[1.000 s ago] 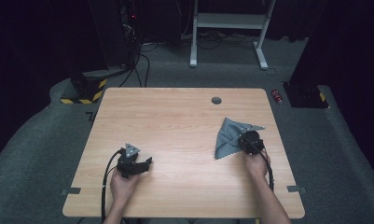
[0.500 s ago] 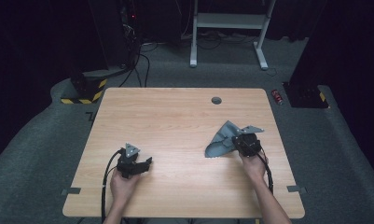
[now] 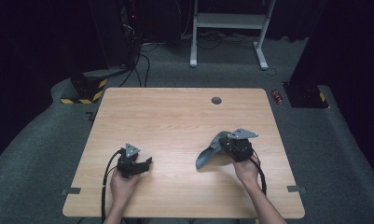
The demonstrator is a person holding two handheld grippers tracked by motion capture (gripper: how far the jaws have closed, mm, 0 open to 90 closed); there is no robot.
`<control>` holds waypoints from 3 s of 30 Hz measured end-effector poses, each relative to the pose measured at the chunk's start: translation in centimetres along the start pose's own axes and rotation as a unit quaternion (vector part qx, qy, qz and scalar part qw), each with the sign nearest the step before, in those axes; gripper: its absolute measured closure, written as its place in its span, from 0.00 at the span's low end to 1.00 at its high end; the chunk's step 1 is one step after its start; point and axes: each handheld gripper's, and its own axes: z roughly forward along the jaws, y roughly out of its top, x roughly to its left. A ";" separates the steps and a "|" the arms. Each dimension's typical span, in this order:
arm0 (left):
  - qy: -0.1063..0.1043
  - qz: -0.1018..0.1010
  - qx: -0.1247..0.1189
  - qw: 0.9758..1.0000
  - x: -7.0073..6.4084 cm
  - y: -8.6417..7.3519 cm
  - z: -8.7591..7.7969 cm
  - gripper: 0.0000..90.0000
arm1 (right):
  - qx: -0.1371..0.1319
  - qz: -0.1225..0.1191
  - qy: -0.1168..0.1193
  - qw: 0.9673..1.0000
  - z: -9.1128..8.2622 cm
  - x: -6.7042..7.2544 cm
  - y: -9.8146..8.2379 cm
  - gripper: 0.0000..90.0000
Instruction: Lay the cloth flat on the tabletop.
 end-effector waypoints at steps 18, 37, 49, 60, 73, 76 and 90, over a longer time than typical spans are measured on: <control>0.000 0.001 0.000 1.000 0.0 0.0 0.0 0.34 | -0.029 -0.072 0.087 0.993 1.3 7.4 2.8 1.00; -0.042 0.006 -0.006 0.999 -2.2 0.3 -0.1 0.43 | 0.027 -0.077 0.079 0.994 1.7 8.0 -1.1 0.90; -0.123 0.062 -0.007 0.990 -8.8 2.5 0.8 0.41 | 0.030 -0.084 0.058 0.994 1.1 7.8 -1.1 0.74; -0.147 0.069 0.000 0.987 -10.8 1.8 1.3 0.41 | 0.054 -0.106 0.067 0.991 3.8 9.5 -2.2 0.66; -0.110 0.105 -0.004 0.988 -11.8 1.5 1.5 0.40 | 0.042 -0.114 0.043 0.992 3.2 8.6 -1.4 0.99; -0.110 0.105 -0.004 0.988 -11.8 1.5 1.5 0.40 | 0.035 -0.097 0.039 0.994 2.5 7.4 -0.6 0.98; -0.108 0.103 -0.004 0.989 -11.9 1.5 1.5 0.40 | 0.021 -0.041 0.008 0.999 1.2 3.1 0.2 0.99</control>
